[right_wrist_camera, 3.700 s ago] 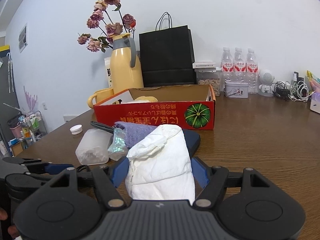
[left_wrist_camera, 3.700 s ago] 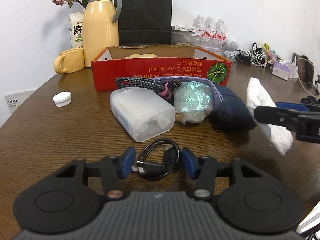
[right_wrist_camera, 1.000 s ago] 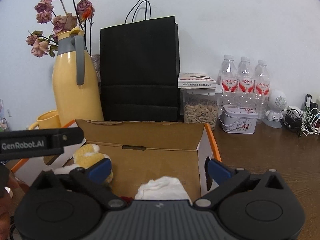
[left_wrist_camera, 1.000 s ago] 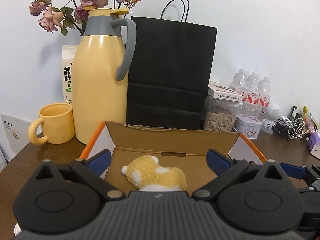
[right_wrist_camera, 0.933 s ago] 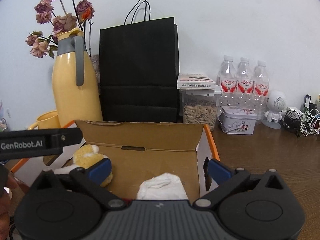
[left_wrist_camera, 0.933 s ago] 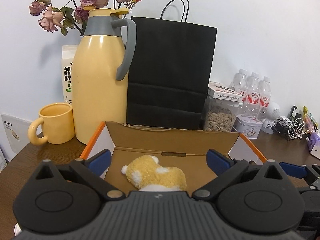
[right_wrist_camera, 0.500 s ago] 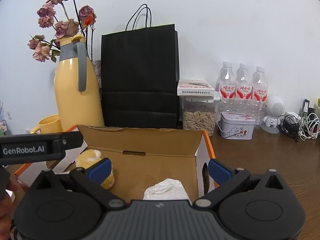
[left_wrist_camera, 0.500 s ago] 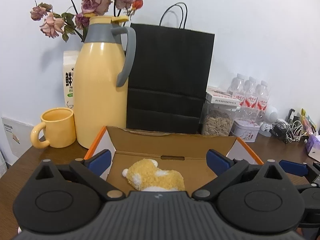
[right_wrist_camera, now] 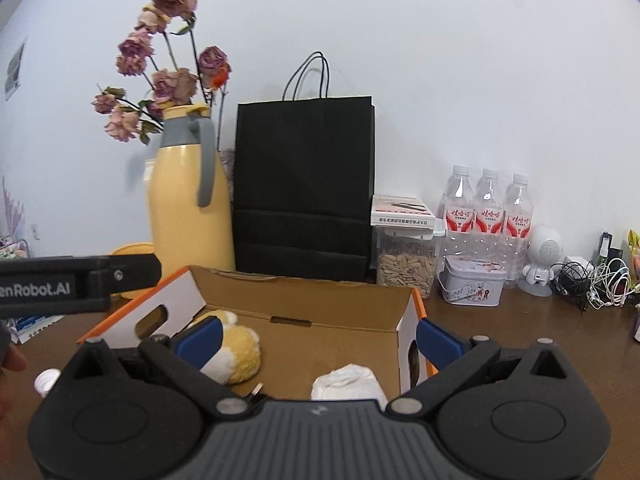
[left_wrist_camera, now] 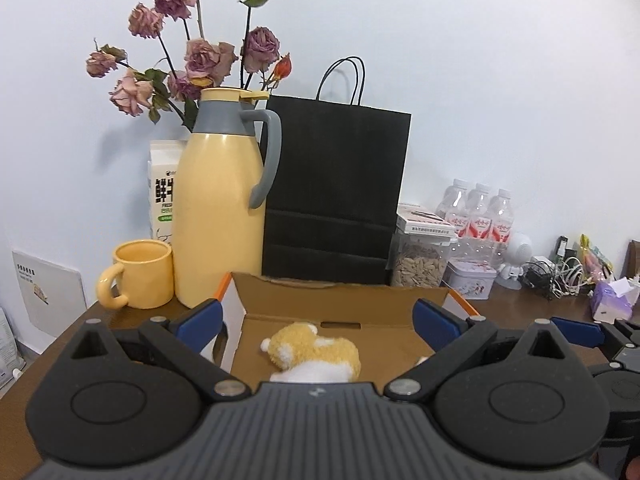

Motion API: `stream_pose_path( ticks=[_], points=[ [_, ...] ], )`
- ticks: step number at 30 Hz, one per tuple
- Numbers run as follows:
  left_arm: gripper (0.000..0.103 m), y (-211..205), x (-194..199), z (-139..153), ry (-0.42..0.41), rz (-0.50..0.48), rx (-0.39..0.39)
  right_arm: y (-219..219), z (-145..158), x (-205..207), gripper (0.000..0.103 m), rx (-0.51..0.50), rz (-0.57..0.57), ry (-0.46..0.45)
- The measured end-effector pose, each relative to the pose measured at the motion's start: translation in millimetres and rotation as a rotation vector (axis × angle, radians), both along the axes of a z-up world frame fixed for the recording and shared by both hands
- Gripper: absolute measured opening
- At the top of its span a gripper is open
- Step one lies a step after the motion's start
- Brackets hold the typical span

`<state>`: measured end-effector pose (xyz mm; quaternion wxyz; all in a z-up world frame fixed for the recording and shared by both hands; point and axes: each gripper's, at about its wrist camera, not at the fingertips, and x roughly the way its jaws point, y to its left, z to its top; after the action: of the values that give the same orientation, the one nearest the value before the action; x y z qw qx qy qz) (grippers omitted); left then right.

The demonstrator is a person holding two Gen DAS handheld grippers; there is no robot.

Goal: Organize objects
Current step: 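Withdraw both grippers from the box back over the table items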

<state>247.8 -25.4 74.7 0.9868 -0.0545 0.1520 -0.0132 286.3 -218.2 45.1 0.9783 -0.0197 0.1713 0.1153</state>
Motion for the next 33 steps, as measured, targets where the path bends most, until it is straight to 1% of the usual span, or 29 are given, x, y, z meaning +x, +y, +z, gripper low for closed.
stream_pose_path(
  ticks=[9, 19, 27, 33],
  points=[
    [0.103, 11.3, -63.0, -2.9, -0.005, -0.016, 0.024, -2.4, -3.1, -57.4, 0.103, -0.009, 0.019, -0.004],
    [0.103, 23.9, -117.6, -16.0, 0.046, 0.002, 0.044, -6.6, -21.2, -114.7, 0.103, 0.007, 0.036, 0.046],
    [0.103, 38.1, -143.0, -32.9, 0.09, 0.01, 0.053, -8.6, -43.9, -142.8, 0.103, -0.03, 0.043, 0.105],
    [0.103, 48.6, -150.9, -41.4, 0.111, 0.025, 0.039, -17.9, -57.2, -148.2, 0.103, -0.025, 0.016, 0.145]
  ],
)
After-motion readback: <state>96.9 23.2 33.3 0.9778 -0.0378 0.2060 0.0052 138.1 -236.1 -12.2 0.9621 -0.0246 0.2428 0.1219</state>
